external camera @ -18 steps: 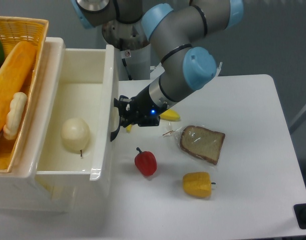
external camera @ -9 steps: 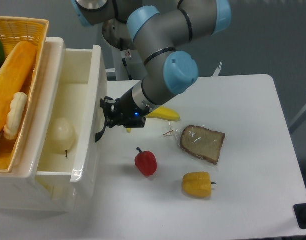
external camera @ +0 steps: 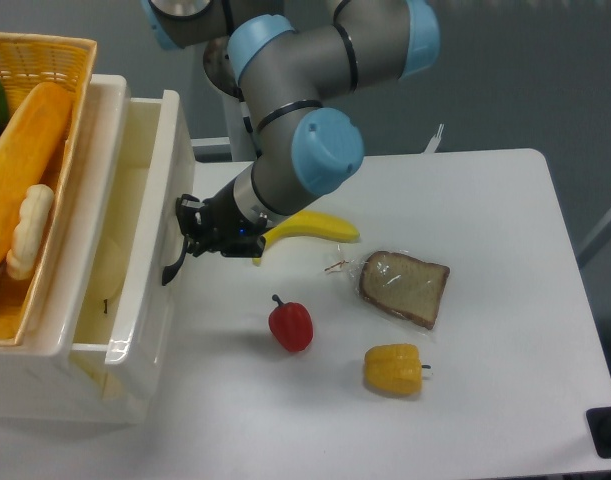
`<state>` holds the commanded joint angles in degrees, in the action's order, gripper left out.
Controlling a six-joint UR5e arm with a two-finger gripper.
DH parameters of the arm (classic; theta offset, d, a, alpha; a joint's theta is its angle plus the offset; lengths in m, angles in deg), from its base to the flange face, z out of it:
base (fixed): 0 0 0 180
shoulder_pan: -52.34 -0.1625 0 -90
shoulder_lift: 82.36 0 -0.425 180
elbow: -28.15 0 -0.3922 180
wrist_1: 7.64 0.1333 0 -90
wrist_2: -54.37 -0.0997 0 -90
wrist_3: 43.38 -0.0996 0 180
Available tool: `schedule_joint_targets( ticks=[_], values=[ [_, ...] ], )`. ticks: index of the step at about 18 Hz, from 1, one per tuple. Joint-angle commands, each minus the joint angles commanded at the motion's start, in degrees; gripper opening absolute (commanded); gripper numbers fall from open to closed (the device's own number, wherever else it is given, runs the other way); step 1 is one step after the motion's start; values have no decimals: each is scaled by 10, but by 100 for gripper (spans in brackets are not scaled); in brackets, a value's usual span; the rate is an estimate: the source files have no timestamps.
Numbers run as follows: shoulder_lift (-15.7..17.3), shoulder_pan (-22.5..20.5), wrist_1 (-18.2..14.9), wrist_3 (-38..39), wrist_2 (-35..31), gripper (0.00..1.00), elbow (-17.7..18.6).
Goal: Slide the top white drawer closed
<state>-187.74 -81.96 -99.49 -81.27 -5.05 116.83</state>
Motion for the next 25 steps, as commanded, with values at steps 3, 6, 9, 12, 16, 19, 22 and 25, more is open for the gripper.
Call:
schedule_joint_targets(
  ticks=[3,6,9,12,16,19,22,25],
  values=[
    [-4,5,12,5,0,17,0],
    [-4,16,18,13,0,17,-1],
    [-7,25,33,30,0,17,-1],
    [-12,28,38,43,0,17,-6],
    [-12,31,39,48,-1,18,-11],
    [-12,19,40,45,-8,28,-11],
    [-9,-27,43,41,-33,43,-11],
    [-9,-74,69,40,-65,59,-12]
  ],
)
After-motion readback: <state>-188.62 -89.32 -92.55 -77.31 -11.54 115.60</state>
